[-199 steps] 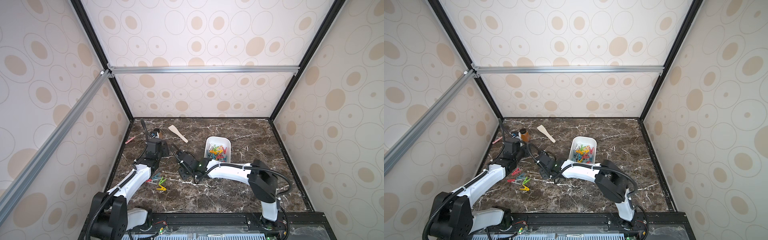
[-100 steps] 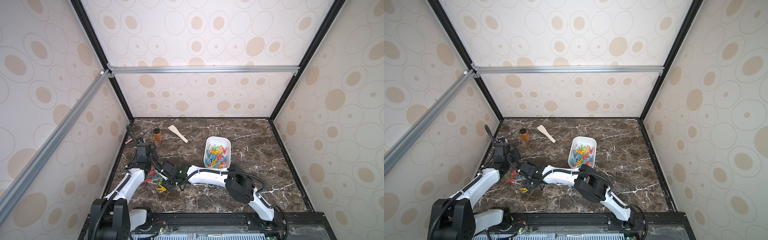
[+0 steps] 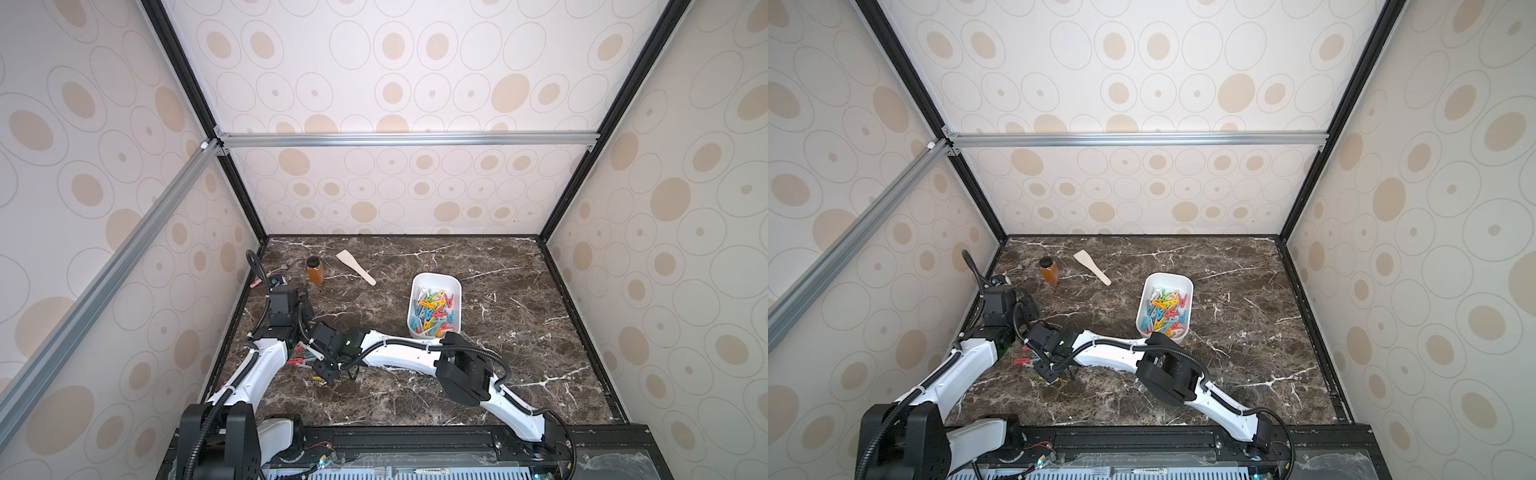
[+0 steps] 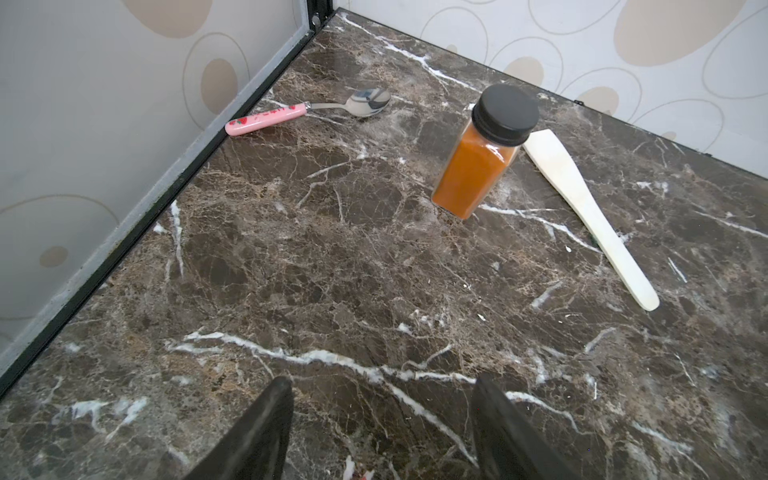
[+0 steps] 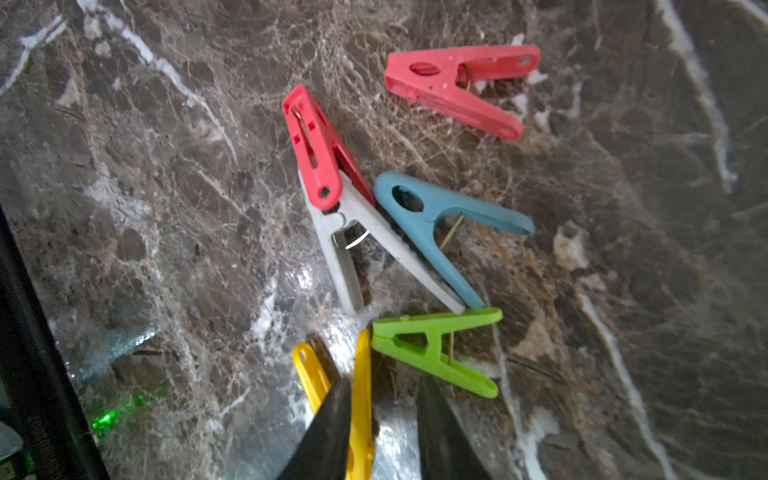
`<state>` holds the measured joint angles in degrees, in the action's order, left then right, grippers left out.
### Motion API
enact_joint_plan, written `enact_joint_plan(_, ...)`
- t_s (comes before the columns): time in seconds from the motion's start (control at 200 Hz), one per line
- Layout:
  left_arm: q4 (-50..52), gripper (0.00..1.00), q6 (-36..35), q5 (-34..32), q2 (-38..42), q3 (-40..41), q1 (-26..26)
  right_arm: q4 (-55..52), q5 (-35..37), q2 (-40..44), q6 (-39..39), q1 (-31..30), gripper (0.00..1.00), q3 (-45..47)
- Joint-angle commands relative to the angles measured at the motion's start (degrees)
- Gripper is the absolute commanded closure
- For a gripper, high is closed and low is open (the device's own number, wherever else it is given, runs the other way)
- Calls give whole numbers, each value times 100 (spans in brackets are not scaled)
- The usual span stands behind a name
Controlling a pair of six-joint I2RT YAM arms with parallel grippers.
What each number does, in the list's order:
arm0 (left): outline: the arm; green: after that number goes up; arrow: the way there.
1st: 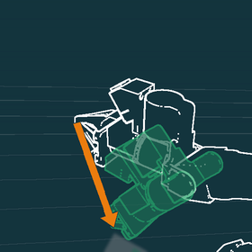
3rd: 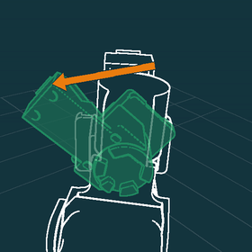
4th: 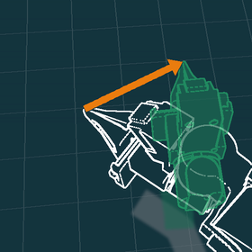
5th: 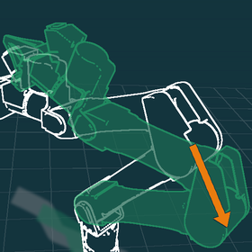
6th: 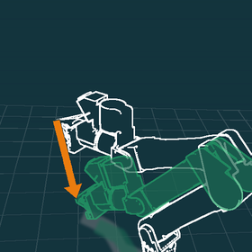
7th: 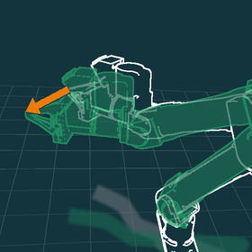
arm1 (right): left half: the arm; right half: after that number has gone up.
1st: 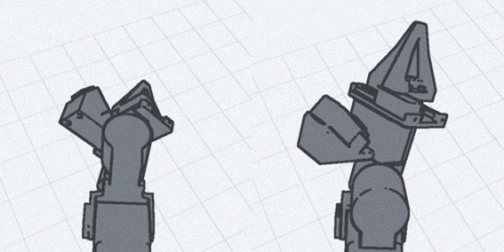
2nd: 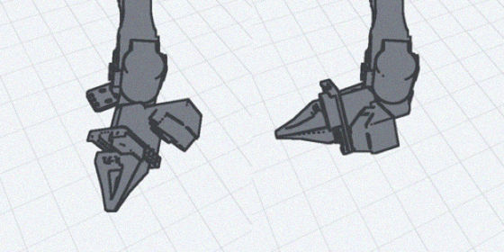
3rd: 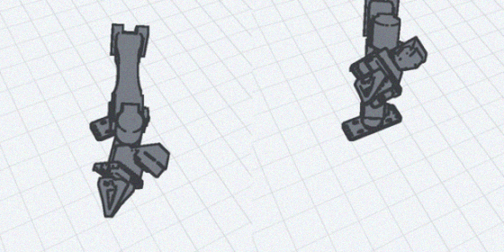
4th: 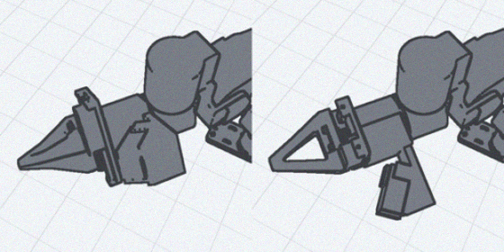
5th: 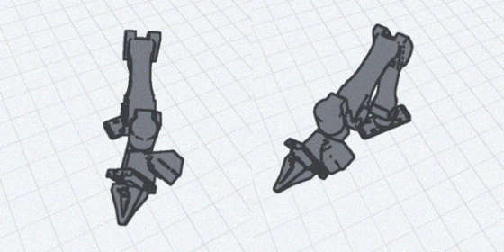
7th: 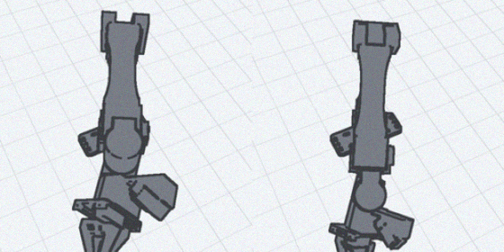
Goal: Put the clothespins into the storage box
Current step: Pick up the clothespin from the center of the board.
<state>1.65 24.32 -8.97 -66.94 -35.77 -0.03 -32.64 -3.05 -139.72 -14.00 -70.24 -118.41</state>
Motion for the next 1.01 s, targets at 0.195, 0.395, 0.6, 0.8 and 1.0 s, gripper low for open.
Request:
enact_joint_plan(0.195,-345,32,188,83,330,168,56,-489,-25,-387,84,-74,72,-470)
enact_joint_plan(0.395,-427,32,231,150,424,254,66,-875,698,-513,298,-67,75,-745)
enact_joint_plan(0.6,-493,32,271,191,411,281,74,-1001,1225,-330,334,-30,89,-608)
enact_joint_plan(0.8,-525,32,302,304,347,305,74,-799,1261,233,40,195,96,127)
enact_joint_plan(1.0,-597,33,317,452,363,332,69,-377,1223,1225,-311,574,98,1248)
